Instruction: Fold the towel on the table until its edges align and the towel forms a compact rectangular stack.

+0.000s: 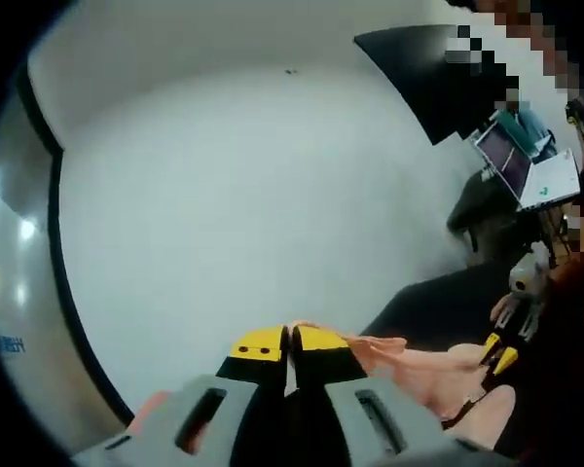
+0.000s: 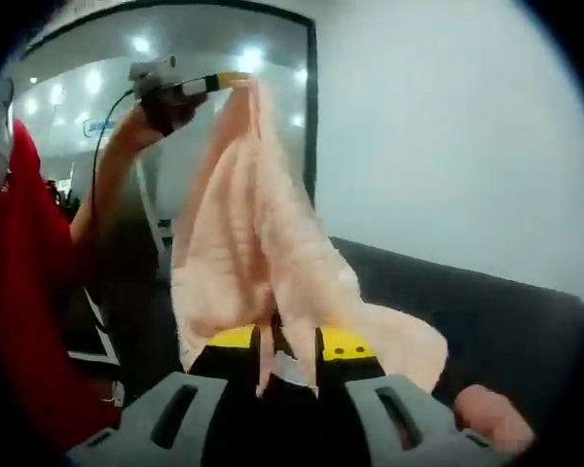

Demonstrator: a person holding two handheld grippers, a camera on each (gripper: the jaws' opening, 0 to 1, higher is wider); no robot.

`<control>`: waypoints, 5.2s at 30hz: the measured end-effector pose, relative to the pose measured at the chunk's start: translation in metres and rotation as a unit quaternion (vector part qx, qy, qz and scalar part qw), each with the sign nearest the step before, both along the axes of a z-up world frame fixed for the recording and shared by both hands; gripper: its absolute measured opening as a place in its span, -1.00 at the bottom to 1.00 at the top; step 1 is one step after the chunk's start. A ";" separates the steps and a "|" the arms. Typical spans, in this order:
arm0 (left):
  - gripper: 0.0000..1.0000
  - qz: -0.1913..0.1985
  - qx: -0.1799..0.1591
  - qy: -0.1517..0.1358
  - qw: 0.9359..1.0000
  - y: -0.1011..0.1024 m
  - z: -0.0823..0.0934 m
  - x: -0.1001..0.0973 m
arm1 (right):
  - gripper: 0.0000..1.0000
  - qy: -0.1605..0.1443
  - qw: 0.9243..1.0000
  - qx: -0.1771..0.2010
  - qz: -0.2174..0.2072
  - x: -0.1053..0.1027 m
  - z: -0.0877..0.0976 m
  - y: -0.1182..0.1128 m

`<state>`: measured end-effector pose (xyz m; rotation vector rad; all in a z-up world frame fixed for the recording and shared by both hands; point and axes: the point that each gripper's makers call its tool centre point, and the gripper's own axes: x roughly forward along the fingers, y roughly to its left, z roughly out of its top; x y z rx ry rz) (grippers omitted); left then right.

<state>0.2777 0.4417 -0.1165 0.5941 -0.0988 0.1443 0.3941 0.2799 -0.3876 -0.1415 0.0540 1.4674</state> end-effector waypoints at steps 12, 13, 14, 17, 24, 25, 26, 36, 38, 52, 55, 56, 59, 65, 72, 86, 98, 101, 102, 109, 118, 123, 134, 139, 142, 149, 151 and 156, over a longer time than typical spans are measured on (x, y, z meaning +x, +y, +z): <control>-0.89 -0.005 -0.011 0.009 1.000 0.006 -0.012 0.002 | -0.43 -0.010 0.998 -0.054 -0.003 0.003 -0.020 0.002; -0.89 -0.005 -0.010 0.009 1.000 0.007 -0.012 0.002 | -0.37 -0.013 0.998 -0.057 -0.001 0.001 -0.020 0.002; -0.89 -0.004 -0.010 0.010 1.000 0.007 -0.013 0.001 | -0.33 -0.028 0.998 -0.059 0.002 -0.002 -0.019 0.003; -0.89 0.001 -0.013 0.012 1.000 0.013 -0.016 0.000 | -0.39 -0.066 0.997 -0.035 0.006 -0.019 -0.004 0.000; -0.89 0.005 -0.021 0.018 1.000 0.020 -0.024 0.000 | -0.65 -0.208 0.977 -0.026 0.037 -0.047 -0.010 -0.001; -0.89 0.004 -0.022 0.018 1.000 0.019 -0.025 0.000 | -0.65 -0.210 0.977 -0.023 0.041 -0.049 -0.011 0.000; -0.89 0.003 -0.024 0.019 1.000 0.019 -0.026 0.000 | -0.65 -0.204 0.978 -0.028 0.039 -0.045 -0.013 0.000; -0.89 0.017 -0.019 0.015 1.000 0.029 -0.026 -0.007 | -1.00 -0.162 0.986 -0.020 0.034 -0.032 0.007 -0.017; -0.89 0.025 -0.014 0.009 1.000 0.034 -0.023 -0.010 | -1.00 -0.139 0.990 0.020 0.015 -0.024 0.037 -0.034; -0.90 0.019 0.129 0.008 0.991 -0.003 -0.006 -0.004 | -1.00 -0.226 0.947 0.132 -0.184 0.022 0.201 -0.168; -0.90 0.009 0.157 0.029 0.987 -0.018 -0.008 -0.002 | -1.00 -0.245 0.934 0.147 -0.217 0.019 0.229 -0.190; -0.90 0.005 0.160 0.031 0.987 -0.023 -0.009 -0.001 | -1.00 -0.246 0.931 0.148 -0.226 0.018 0.236 -0.195; -0.90 -0.026 0.159 0.044 0.986 -0.040 -0.014 0.002 | -1.00 -0.252 0.919 0.164 -0.256 0.013 0.263 -0.216; -0.90 -0.089 0.135 0.025 0.986 -0.078 0.002 -0.010 | -1.00 -0.292 0.882 0.204 -0.308 0.002 0.315 -0.253; -0.90 -0.091 0.141 0.013 0.986 -0.082 0.013 -0.003 | -1.00 -0.319 0.859 0.137 -0.377 0.026 0.318 -0.263; -0.89 -0.162 0.021 0.165 0.973 -0.070 -0.123 0.118 | -1.00 -0.197 0.865 -0.033 -0.461 0.190 0.127 -0.226; -0.48 -0.190 -0.096 0.305 0.928 -0.062 -0.231 0.174 | -0.99 -0.132 0.886 -0.135 -0.424 0.248 0.041 -0.195; -0.20 -0.185 -0.165 0.263 0.932 -0.050 -0.220 0.166 | -0.84 -0.168 0.871 -0.239 -0.394 0.252 0.007 -0.194; -0.22 -0.182 -0.173 0.252 0.935 -0.043 -0.217 0.156 | -0.76 -0.160 0.869 -0.264 -0.387 0.248 -0.009 -0.194; -0.21 -0.113 -0.177 0.203 0.956 0.032 -0.211 0.067 | -0.56 -0.196 0.879 -0.175 -0.399 0.223 -0.008 -0.199; -0.45 -0.120 -0.253 0.349 0.894 0.058 -0.315 -0.011 | -0.61 -0.189 0.887 -0.075 -0.415 0.209 -0.003 -0.218; -0.46 -0.166 -0.283 0.338 0.882 0.056 -0.327 -0.014 | -0.62 -0.152 0.936 -0.052 -0.314 0.186 -0.017 -0.181; -0.80 -0.223 -0.323 0.369 0.843 0.031 -0.331 -0.019 | -0.61 -0.218 0.911 -0.134 -0.323 0.186 -0.033 -0.181; -0.91 -0.109 -0.122 0.305 0.938 0.077 -0.282 0.007 | -0.61 -0.221 0.909 -0.140 -0.324 0.185 -0.035 -0.182; -0.90 -0.067 -0.079 0.278 0.955 0.087 -0.238 0.019 | -0.61 -0.227 0.906 -0.149 -0.324 0.186 -0.037 -0.181; -0.90 -0.104 0.032 0.198 0.974 0.026 -0.139 0.068 | -0.61 -0.236 0.902 -0.158 -0.326 0.184 -0.039 -0.184; -0.90 -0.072 0.084 0.179 0.978 0.015 -0.114 0.087 | -0.61 -0.235 0.902 -0.159 -0.327 0.184 -0.039 -0.184; -0.89 -0.074 0.057 0.119 0.988 -0.034 -0.080 0.133 | -0.61 -0.234 0.901 -0.160 -0.328 0.183 -0.039 -0.185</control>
